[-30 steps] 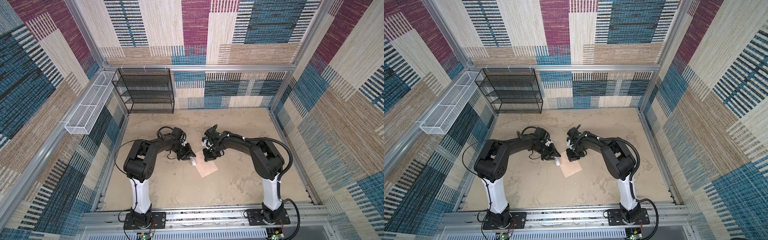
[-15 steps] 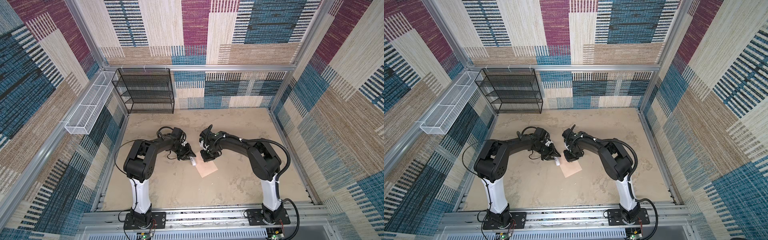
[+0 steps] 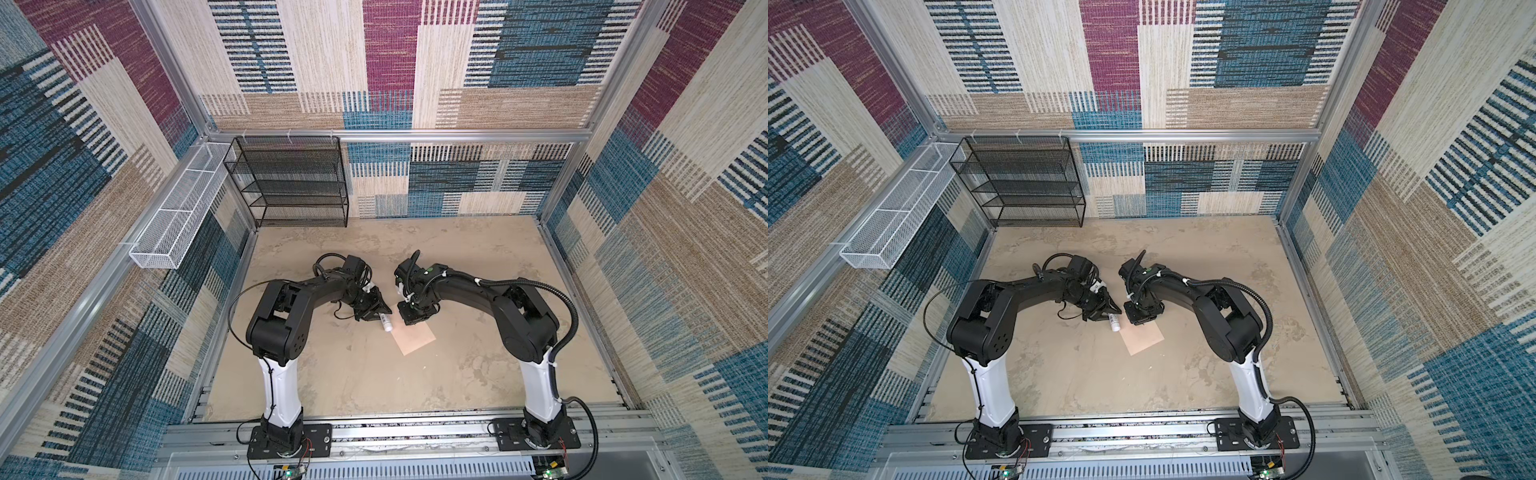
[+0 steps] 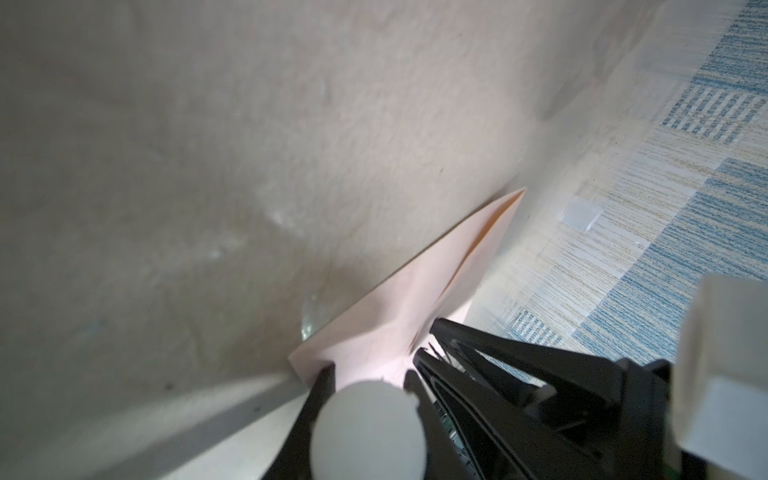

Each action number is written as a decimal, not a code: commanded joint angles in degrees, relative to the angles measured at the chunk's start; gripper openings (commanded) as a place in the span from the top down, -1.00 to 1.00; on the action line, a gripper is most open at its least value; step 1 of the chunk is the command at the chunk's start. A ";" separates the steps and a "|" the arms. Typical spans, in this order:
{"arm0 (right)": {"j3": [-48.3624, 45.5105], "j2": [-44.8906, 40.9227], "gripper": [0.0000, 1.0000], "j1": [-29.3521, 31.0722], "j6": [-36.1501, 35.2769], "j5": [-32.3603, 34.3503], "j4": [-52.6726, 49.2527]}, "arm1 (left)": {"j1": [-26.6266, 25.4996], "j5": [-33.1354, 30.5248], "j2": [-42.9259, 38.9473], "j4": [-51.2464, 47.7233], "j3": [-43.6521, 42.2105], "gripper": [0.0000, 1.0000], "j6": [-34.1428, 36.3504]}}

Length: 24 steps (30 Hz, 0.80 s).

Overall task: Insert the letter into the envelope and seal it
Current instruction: 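Press the cream flap down onto the pink envelope with the right gripper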

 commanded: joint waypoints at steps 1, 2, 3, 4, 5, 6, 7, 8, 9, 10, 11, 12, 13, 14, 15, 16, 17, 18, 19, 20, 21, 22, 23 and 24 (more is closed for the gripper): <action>-1.67 3.39 0.44 0.60 0.18 -0.78 -1.74 | -0.01 -3.53 0.15 -3.87 -0.02 1.00 1.24; -1.63 3.31 0.42 0.56 0.04 -0.83 -1.80 | -0.03 -3.44 0.15 -3.87 0.03 1.00 1.22; -1.50 3.15 0.40 0.58 -0.08 -0.81 -2.00 | -0.01 -3.34 0.15 -3.89 0.03 1.00 1.28; -1.05 3.12 0.37 0.56 -0.30 -0.67 -2.53 | -0.03 -3.27 0.15 -3.83 0.06 1.00 1.21; -0.50 3.05 0.35 0.58 -0.43 -0.16 -3.28 | 0.03 -3.23 0.17 -3.87 0.15 1.00 1.24; 0.36 2.98 0.32 0.57 -0.61 0.38 -4.02 | -0.03 -3.23 0.21 -3.98 0.15 1.00 1.30; 1.44 2.70 0.31 0.60 -0.68 0.81 -4.77 | -0.02 -3.19 0.15 -4.05 0.19 1.00 1.42; 2.39 2.38 0.30 0.52 -0.78 1.14 -5.37 | -0.03 -3.23 0.25 -4.11 0.24 1.00 1.48; 3.63 2.09 0.28 0.53 -0.70 1.48 -6.28 | 0.03 -3.21 0.23 -4.24 0.20 1.00 1.50; 5.06 1.91 0.27 0.53 -0.70 1.65 -7.40 | -0.03 -3.19 0.24 -4.38 0.26 1.00 1.62; 6.19 1.73 0.25 0.55 -0.86 1.76 -8.08 | -0.03 -3.16 0.32 -4.47 0.29 1.00 1.66; 7.16 1.56 0.22 0.58 -0.92 1.90 -9.00 | -0.02 -3.15 0.33 -4.49 0.35 1.00 1.74; 9.05 1.38 0.20 0.54 -0.96 1.87 -9.88 | 0.00 -3.19 0.32 -4.49 0.39 1.00 1.75; 10.00 1.29 0.17 0.55 -0.96 1.95 -10.78 | -0.03 -3.06 0.33 -4.49 0.35 1.00 1.81; 11.17 1.21 0.13 0.60 -1.11 2.14 -11.80 | -0.03 -3.06 0.39 -4.51 0.37 1.00 1.81; 12.09 0.98 0.10 0.53 -1.05 2.34 -12.62 | -0.02 -3.07 0.30 -4.58 0.36 1.00 1.80; 12.85 0.86 0.08 0.59 -1.05 2.65 -13.26 | -0.03 -3.06 0.29 -4.65 0.41 1.00 1.83; 13.58 0.68 0.07 0.59 -0.97 2.95 -13.97 | -0.03 -3.11 0.20 -4.64 0.46 1.00 1.90; 14.21 0.55 0.06 0.57 -0.99 3.19 -14.52 | -0.02 -3.06 0.24 -4.67 0.50 1.00 1.97; 14.58 0.56 0.06 0.55 -0.95 3.40 -14.95 | 0.01 -3.10 0.25 -4.74 0.51 1.00 1.92; 14.93 0.49 0.07 0.59 -0.95 3.60 -15.39 | -0.02 -3.06 0.23 -4.83 0.49 1.00 1.92; 15.06 0.59 0.11 0.54 -0.97 3.75 -15.67 | -0.02 -3.06 0.24 -4.71 0.46 1.00 1.97; 15.05 0.66 0.14 0.54 -0.95 3.79 -15.82 | 0.04 -3.10 0.22 -4.77 0.49 1.00 1.99; 14.90 0.82 0.21 0.55 -0.96 3.87 -15.74 | -0.01 -3.06 0.19 -4.80 0.46 1.00 2.06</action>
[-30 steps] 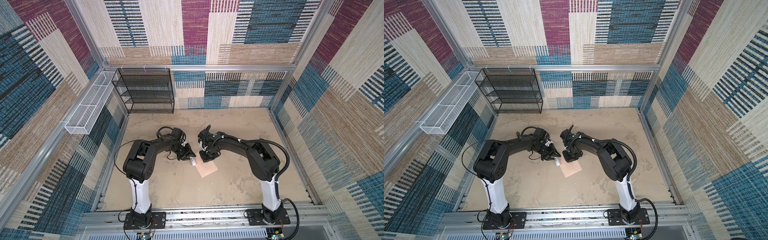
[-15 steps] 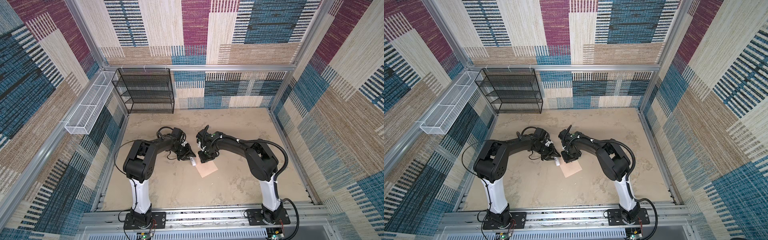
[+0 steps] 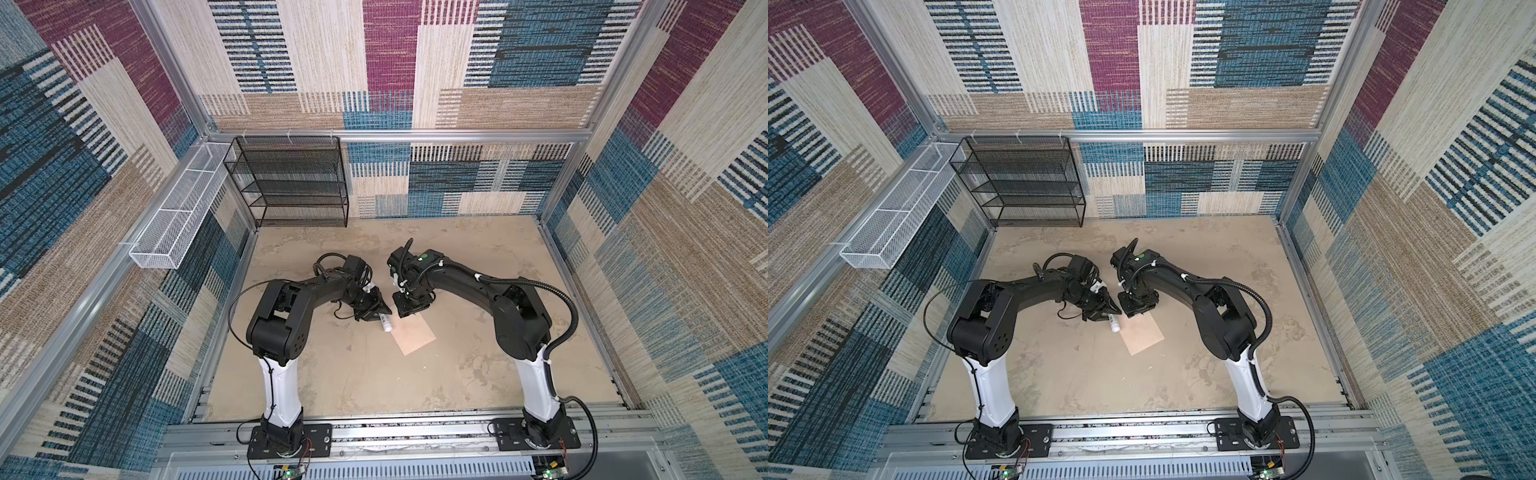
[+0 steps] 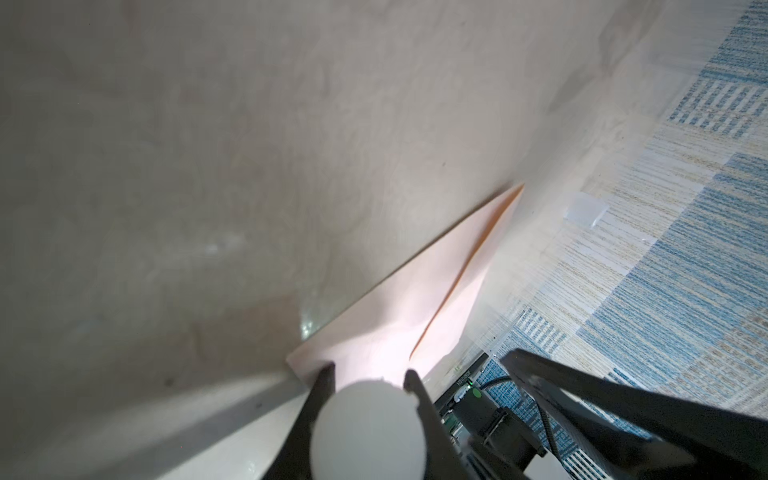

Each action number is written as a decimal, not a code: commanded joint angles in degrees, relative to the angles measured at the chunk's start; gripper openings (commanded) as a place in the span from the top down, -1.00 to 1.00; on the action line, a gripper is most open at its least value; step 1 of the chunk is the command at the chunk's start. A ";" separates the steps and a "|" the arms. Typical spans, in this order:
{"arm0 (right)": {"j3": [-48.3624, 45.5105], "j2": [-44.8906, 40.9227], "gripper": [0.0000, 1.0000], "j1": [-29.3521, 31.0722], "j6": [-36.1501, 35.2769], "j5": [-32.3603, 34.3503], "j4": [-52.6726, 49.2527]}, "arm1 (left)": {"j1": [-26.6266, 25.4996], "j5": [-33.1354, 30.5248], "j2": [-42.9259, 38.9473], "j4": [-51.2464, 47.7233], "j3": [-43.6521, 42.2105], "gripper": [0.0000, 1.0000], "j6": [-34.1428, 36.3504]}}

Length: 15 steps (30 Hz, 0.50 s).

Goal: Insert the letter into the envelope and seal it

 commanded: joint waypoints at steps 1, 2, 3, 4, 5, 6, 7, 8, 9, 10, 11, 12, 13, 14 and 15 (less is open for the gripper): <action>0.07 -0.03 0.29 -0.09 -0.16 1.34 -1.81 | -0.01 -3.01 0.22 -3.90 0.05 1.00 0.77; -0.16 0.15 0.37 -0.07 0.04 1.18 -1.55 | 0.00 -2.92 0.22 -3.80 0.02 1.00 0.83; -0.37 0.36 0.45 -0.05 0.24 1.04 -1.29 | 0.02 -2.89 0.17 -3.77 -0.01 1.00 0.75; -0.72 0.59 0.52 -0.02 0.33 0.96 -1.07 | -0.01 -2.88 0.23 -3.75 -0.02 1.00 0.76; -1.07 0.92 0.59 -0.08 0.50 0.92 -0.83 | 0.00 -2.96 0.23 -3.70 -0.05 1.00 0.75; -1.64 1.23 0.64 -0.10 0.63 0.86 -0.54 | 0.06 -2.90 0.13 -3.68 -0.11 1.00 0.81; -2.09 1.35 0.68 -0.02 0.74 0.86 -0.24 | 0.03 -2.95 0.13 -3.65 -0.10 1.00 0.79; -2.67 1.44 0.72 -0.07 0.89 0.61 0.26 | 0.00 -2.93 0.12 -3.63 -0.21 1.00 0.67; -3.26 1.48 0.74 -0.10 1.02 0.55 0.68 | -0.01 -2.97 0.04 -3.64 -0.21 1.00 0.67; -3.63 1.66 0.75 -0.07 1.13 0.52 1.01 | -0.01 -2.98 0.04 -3.64 -0.15 1.00 0.65; -3.91 1.81 0.75 -0.02 1.14 0.40 1.25 | 0.03 -2.97 -0.01 -3.56 -0.20 1.00 0.66; -4.18 1.91 0.76 -0.11 1.14 0.25 1.67 | -0.01 -3.01 0.02 -3.55 -0.21 1.00 0.72; -4.44 2.08 0.77 -0.06 1.23 0.15 1.96 | 0.01 -2.97 0.04 -3.50 -0.21 1.00 0.66; -4.56 2.31 0.77 -0.03 1.21 -0.09 2.29 | 0.04 -2.98 0.02 -3.44 -0.28 1.00 0.58; -4.64 2.52 0.77 -0.06 1.32 -0.22 2.63 | 0.05 -2.98 0.04 -3.42 -0.30 1.00 0.64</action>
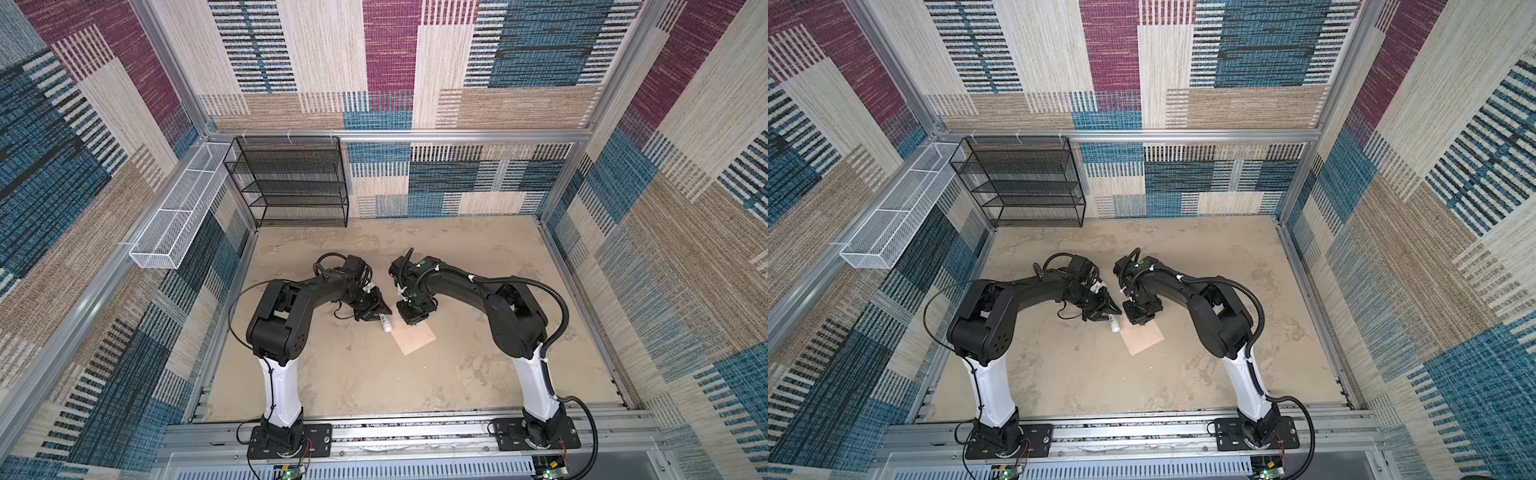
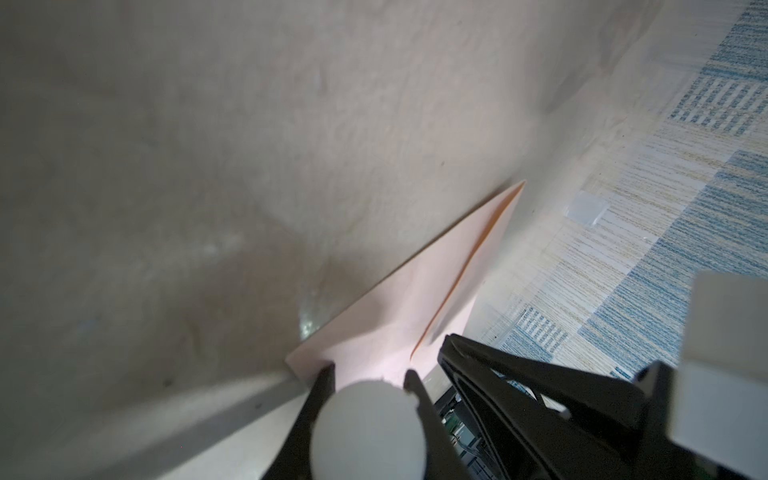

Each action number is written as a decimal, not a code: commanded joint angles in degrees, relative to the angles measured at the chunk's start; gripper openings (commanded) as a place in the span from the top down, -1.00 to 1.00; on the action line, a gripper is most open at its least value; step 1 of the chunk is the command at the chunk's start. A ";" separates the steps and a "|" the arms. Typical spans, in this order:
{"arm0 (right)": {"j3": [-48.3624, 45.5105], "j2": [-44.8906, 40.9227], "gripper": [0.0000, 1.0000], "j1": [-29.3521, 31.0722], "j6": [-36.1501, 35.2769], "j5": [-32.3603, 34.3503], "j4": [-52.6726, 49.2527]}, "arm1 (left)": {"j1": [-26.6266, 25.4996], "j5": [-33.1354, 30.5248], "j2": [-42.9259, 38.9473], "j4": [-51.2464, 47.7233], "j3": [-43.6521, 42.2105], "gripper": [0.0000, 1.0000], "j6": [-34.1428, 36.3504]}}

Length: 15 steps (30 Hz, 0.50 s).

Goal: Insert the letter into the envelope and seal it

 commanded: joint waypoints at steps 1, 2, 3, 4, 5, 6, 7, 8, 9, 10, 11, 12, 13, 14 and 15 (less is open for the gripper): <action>-0.38 0.65 0.77 0.02 0.54 -0.83 2.18 | 0.07 -2.96 0.04 -3.33 -0.27 1.00 0.49; -0.47 0.88 0.78 0.00 0.63 -0.92 2.53 | -0.01 -2.96 0.04 -3.36 -0.33 1.00 0.48; -0.57 1.08 0.78 0.05 0.70 -0.92 2.75 | 0.15 -2.96 0.04 -3.27 -0.45 1.00 0.46; -0.67 1.31 0.78 0.01 0.73 -0.92 2.81 | 0.05 -2.99 0.04 -3.29 -0.42 1.00 0.46; -0.82 1.53 0.78 -0.01 0.80 -0.92 3.08 | 0.02 -2.96 -0.01 -3.29 -0.54 1.00 0.48; -1.23 1.63 0.78 0.03 0.96 -0.83 3.41 | -0.01 -3.02 0.02 -3.20 -0.57 1.00 0.48; -1.51 1.71 0.78 0.04 1.09 -0.70 3.62 | 0.01 -3.11 -0.04 -3.20 -0.64 1.00 0.47; -1.91 1.87 0.78 0.07 1.24 -0.51 3.87 | 0.01 -3.05 0.00 -3.10 -0.76 1.00 0.46; -2.34 1.97 0.78 0.07 1.42 -0.28 4.12 | 0.02 -3.08 -0.13 -2.98 -0.86 1.00 0.42; -2.69 2.12 0.78 0.23 1.50 -0.38 4.37 | 0.01 -3.09 -0.17 -2.94 -0.88 1.00 0.37; -2.93 2.15 0.77 0.40 1.50 -0.34 4.51 | 0.03 -3.07 -0.13 -2.86 -0.88 1.00 0.33; -3.00 2.24 0.76 0.65 1.63 -0.27 4.53 | 0.07 -3.06 -0.13 -2.87 -0.86 1.00 0.32; -3.17 2.24 0.75 0.91 1.71 -0.29 4.69 | 0.00 -3.05 -0.14 -2.86 -0.86 1.00 0.30; -3.31 2.20 0.73 1.16 1.83 -0.34 4.79 | -0.01 -3.04 -0.14 -2.91 -0.85 1.00 0.31; -3.39 2.24 0.72 1.33 1.97 -0.56 5.02 | 0.04 -3.07 -0.22 -2.80 -0.74 1.00 0.28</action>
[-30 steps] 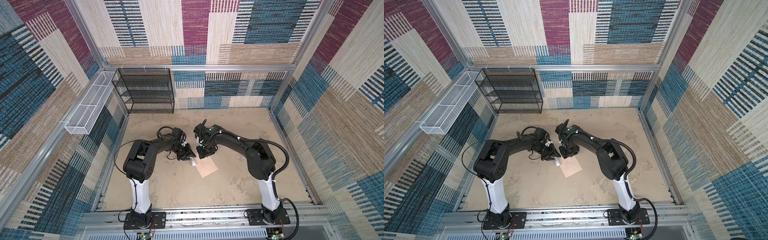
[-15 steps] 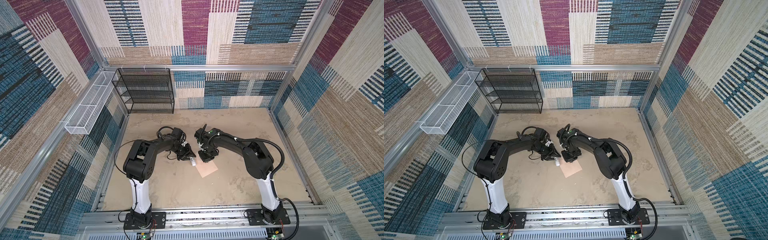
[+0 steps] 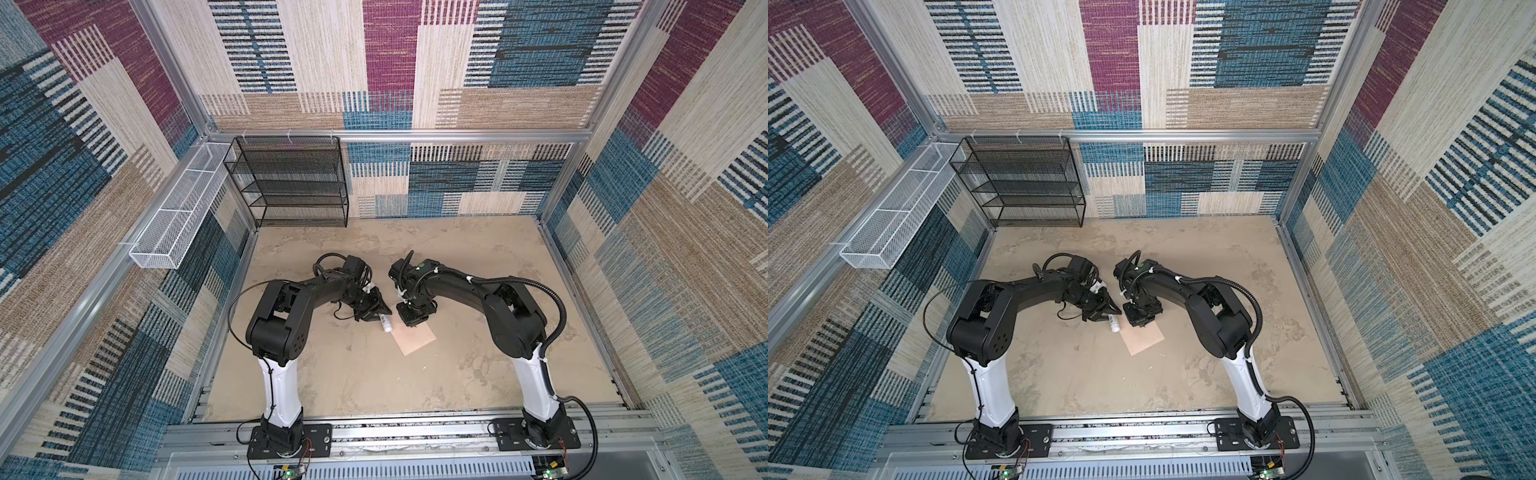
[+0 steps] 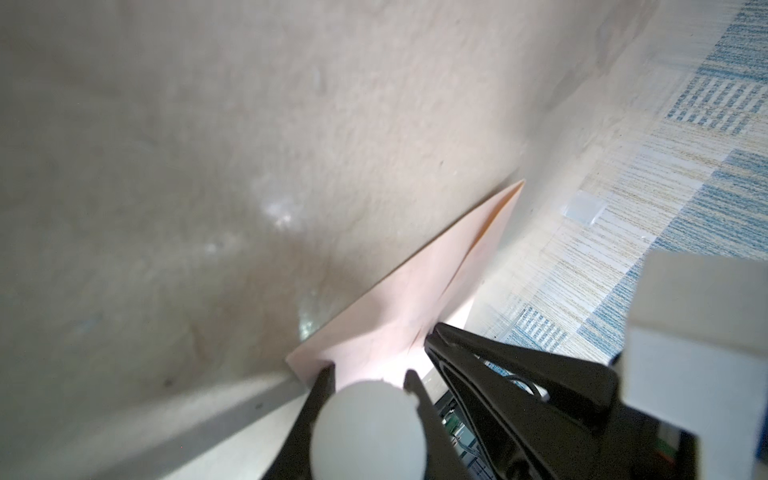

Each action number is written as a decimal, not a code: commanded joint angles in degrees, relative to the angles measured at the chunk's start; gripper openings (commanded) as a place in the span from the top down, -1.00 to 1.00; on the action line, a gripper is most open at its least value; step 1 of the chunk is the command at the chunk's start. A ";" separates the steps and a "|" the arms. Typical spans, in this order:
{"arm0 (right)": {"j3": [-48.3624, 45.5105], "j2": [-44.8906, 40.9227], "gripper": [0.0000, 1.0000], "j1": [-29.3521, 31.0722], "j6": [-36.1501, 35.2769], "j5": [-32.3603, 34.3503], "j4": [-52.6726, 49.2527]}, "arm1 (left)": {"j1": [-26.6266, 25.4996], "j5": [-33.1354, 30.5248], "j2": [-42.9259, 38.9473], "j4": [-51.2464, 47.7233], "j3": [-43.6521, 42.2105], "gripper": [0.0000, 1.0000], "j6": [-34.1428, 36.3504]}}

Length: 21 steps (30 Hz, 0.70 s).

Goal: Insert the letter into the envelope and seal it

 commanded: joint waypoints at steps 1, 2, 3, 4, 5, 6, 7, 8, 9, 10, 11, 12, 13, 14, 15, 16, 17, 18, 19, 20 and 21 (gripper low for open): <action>-1.16 1.51 0.71 0.88 1.27 -1.31 2.88 | 0.07 -3.17 0.11 -3.57 -0.25 1.00 0.37; -1.12 1.65 0.70 1.19 1.30 -1.34 2.93 | 0.07 -3.14 0.15 -3.44 -0.23 1.00 0.23; -1.13 1.73 0.70 1.33 1.37 -1.43 3.06 | 0.04 -3.15 0.19 -3.41 -0.21 1.00 0.21; -1.13 1.76 0.69 1.47 1.54 -1.36 3.14 | 0.05 -3.18 0.15 -3.44 -0.18 1.00 0.25; -2.64 1.81 0.69 1.64 1.56 -1.47 3.26 | 0.01 -3.14 0.19 -3.52 -0.13 1.00 0.25; -2.92 1.81 0.69 1.66 1.75 -1.59 3.52 | 0.00 -3.19 0.21 -3.48 -0.09 1.00 0.37; -3.17 1.83 0.68 1.68 1.80 -1.83 3.67 | 0.14 -3.14 0.24 -3.61 -0.03 1.00 0.37; -3.40 1.91 0.68 1.86 1.90 -1.97 3.92 | 0.04 -3.17 0.28 -3.65 0.01 1.00 0.43; -3.47 1.90 0.67 1.95 1.88 -2.21 3.89 | 0.11 -3.17 0.24 -3.74 0.07 1.00 0.47; -3.53 1.98 0.67 2.03 1.89 -2.27 3.94 | 0.05 -3.15 0.26 -3.91 0.20 1.00 0.54; -3.41 1.98 0.65 2.12 1.88 -2.37 3.94 | 0.10 -3.15 0.27 -3.95 0.17 1.00 0.49; -3.37 2.07 0.64 2.15 1.76 -2.45 3.94 | 0.08 -3.23 0.25 -3.94 0.25 1.00 0.56; -3.31 2.07 0.64 2.21 1.81 -2.33 4.00 | 0.07 -3.23 0.30 -4.01 0.24 1.00 0.62; -3.27 2.16 0.63 2.21 1.74 -2.36 3.95 | 0.11 -3.28 0.28 -4.05 0.28 1.00 0.61; -3.21 2.16 0.61 2.25 1.64 -2.43 4.01 | 0.09 -3.32 0.32 -4.05 0.29 1.00 0.61; -3.17 2.16 0.60 2.29 1.59 -2.56 3.96 | 0.09 -3.30 0.32 -3.98 0.22 1.00 0.58; -3.19 2.16 0.58 2.30 1.60 -2.60 4.03 | 0.09 -3.24 0.45 -4.04 0.30 1.00 0.60; -3.18 2.16 0.57 2.30 1.53 -2.77 4.04 | 0.08 -3.28 0.41 -4.05 0.33 1.00 0.62; -3.17 2.16 0.56 2.30 1.47 -2.95 4.05 | 0.10 -3.24 0.37 -4.03 0.39 1.00 0.60; -3.03 2.10 0.54 2.30 1.45 -3.26 4.17 | 0.12 -3.23 0.37 -4.03 0.41 1.00 0.63; -3.00 2.07 0.53 2.30 1.43 -3.29 4.13 | 0.10 -3.23 0.50 -4.15 0.43 1.00 0.62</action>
